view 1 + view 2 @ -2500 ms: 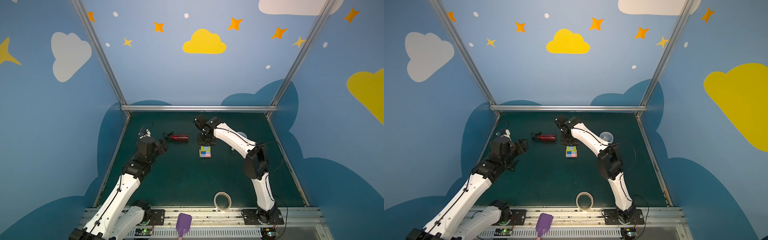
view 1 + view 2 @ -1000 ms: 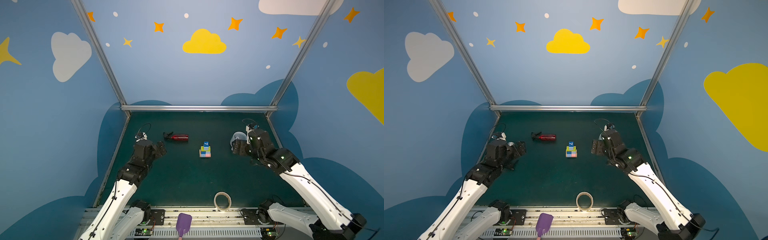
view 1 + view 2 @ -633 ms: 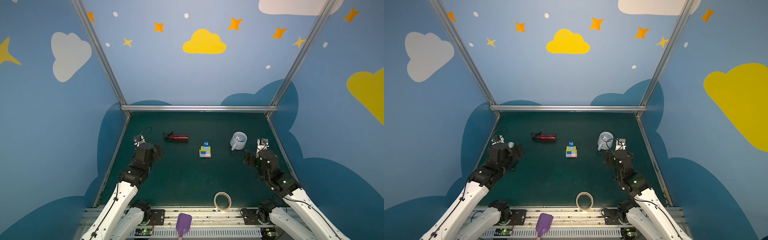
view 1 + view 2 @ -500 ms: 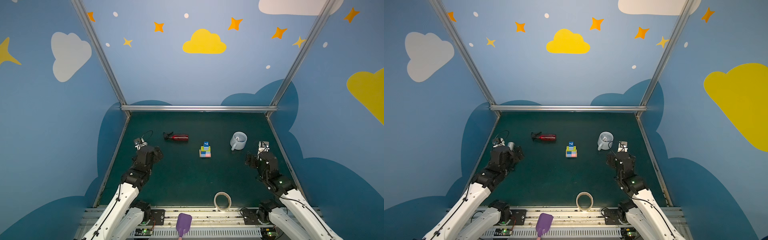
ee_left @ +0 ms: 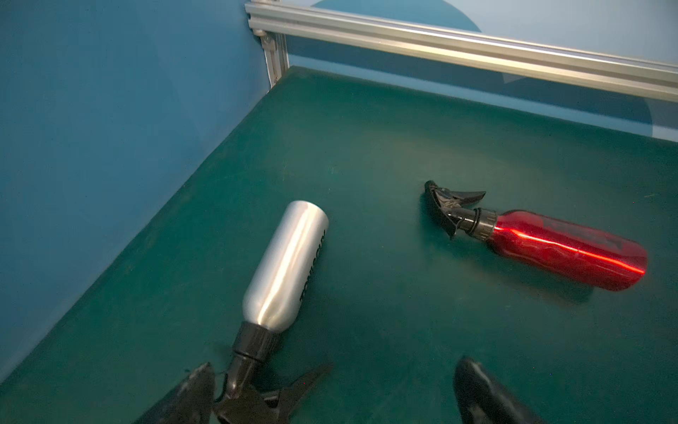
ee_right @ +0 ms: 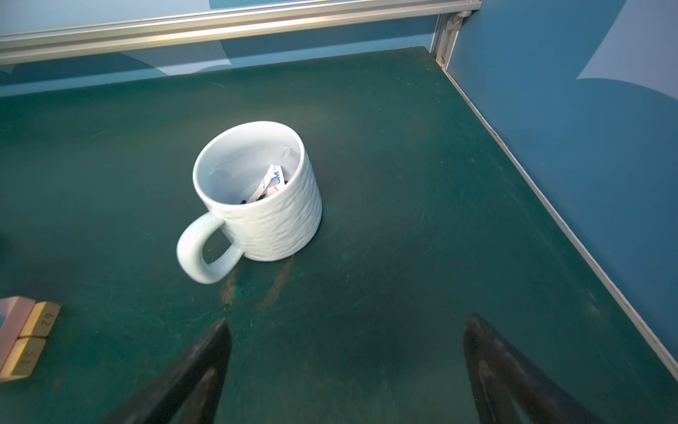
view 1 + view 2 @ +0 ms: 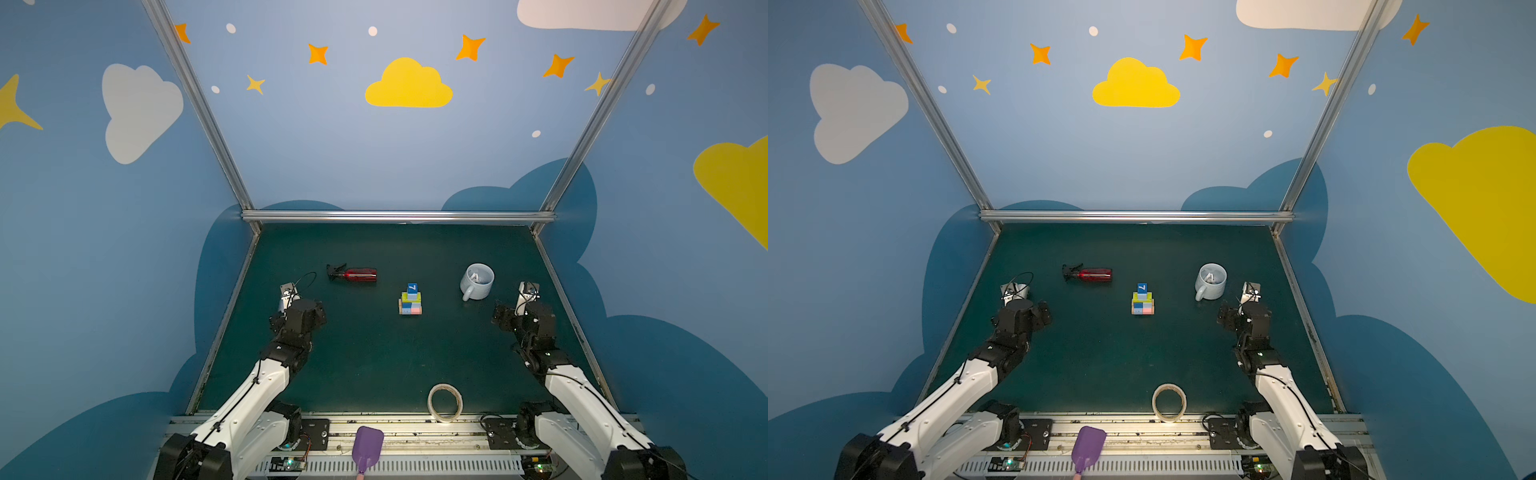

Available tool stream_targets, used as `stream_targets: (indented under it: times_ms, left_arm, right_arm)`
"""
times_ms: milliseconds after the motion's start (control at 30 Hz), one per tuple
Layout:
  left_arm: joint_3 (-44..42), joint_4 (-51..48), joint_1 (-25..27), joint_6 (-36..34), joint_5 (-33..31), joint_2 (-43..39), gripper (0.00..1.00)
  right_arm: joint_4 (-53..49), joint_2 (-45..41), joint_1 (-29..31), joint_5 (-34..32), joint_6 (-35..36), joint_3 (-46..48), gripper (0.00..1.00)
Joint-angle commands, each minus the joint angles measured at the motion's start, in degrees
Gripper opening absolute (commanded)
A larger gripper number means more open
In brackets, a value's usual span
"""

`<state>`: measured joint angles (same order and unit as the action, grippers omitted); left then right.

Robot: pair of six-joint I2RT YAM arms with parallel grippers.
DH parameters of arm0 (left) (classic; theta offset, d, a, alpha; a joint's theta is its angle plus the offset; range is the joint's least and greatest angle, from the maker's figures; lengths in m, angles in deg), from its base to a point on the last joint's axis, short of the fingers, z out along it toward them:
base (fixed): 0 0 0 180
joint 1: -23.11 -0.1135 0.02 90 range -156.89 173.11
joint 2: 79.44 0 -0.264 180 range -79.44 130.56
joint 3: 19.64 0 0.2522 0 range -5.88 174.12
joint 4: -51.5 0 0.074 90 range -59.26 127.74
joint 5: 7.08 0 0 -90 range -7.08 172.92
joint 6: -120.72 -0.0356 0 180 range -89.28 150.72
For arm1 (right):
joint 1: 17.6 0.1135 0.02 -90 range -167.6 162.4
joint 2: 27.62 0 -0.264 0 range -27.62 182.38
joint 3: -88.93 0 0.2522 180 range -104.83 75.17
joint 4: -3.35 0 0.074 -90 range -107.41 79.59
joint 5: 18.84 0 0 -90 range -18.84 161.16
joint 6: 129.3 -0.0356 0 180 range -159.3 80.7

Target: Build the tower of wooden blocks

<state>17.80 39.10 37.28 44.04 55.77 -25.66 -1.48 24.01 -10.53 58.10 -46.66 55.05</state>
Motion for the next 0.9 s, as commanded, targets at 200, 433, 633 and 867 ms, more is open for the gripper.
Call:
stream_targets:
  times_ms: [200,433,633,867]
  left_arm:
    - [-5.48,19.67,-6.30,-6.30,5.13,8.33,1.00]
    - [-2.09,24.08,-7.31,-9.11,8.52,16.37,1.00]
    - [0.53,28.44,-8.10,-12.11,10.47,22.39,1.00]
    - [-0.19,35.01,-10.30,-13.04,15.30,24.99,1.00]
  right_arm:
    - [21.68,12.11,-4.52,7.78,2.22,2.19,0.96]
    - [30.00,19.01,-5.15,9.72,4.00,2.28,0.96]
    - [33.86,23.18,-5.43,11.31,4.62,1.39,0.96]
    - [42.25,30.07,-5.64,13.47,6.30,2.22,0.96]
